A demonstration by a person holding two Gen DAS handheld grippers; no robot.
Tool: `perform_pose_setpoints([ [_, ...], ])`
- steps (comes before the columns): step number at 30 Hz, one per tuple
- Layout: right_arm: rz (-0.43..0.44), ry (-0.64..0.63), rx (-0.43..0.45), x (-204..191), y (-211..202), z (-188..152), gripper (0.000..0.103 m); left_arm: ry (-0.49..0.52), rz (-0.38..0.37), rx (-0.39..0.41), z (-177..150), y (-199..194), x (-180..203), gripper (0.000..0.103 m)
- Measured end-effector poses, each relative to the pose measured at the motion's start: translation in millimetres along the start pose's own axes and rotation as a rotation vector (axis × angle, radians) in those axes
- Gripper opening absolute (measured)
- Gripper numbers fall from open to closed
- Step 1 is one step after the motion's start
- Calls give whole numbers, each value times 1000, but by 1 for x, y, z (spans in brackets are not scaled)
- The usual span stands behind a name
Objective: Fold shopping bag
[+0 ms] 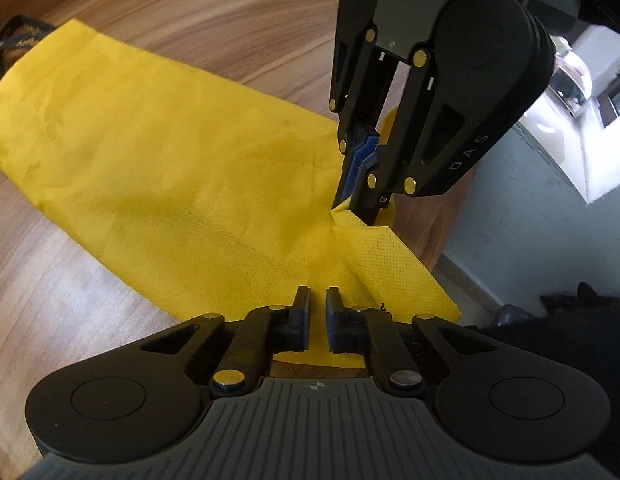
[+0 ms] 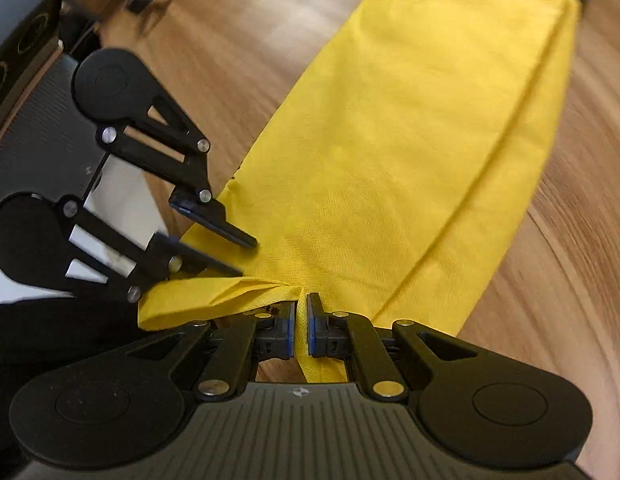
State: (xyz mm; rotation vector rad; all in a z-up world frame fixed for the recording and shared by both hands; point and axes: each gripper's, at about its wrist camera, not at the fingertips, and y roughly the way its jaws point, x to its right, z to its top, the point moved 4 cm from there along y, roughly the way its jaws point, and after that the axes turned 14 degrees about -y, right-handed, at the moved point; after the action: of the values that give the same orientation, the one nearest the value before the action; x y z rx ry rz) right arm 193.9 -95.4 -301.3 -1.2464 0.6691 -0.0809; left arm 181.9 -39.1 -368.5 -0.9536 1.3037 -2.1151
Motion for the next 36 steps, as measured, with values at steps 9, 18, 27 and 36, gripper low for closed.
perform_pose_setpoints([
  [9,220,232,-69,38,12,7,2,-35,118,195,-17,-67,42,10],
  [18,258,256,-111,38,21,3,2,26,305,236,-30,-65,83,11],
  [27,199,239,-29,32,10,-8,2,26,341,225,-26,-61,97,14],
  [36,111,279,18,26,4,-15,2,39,379,197,-29,-34,103,14],
])
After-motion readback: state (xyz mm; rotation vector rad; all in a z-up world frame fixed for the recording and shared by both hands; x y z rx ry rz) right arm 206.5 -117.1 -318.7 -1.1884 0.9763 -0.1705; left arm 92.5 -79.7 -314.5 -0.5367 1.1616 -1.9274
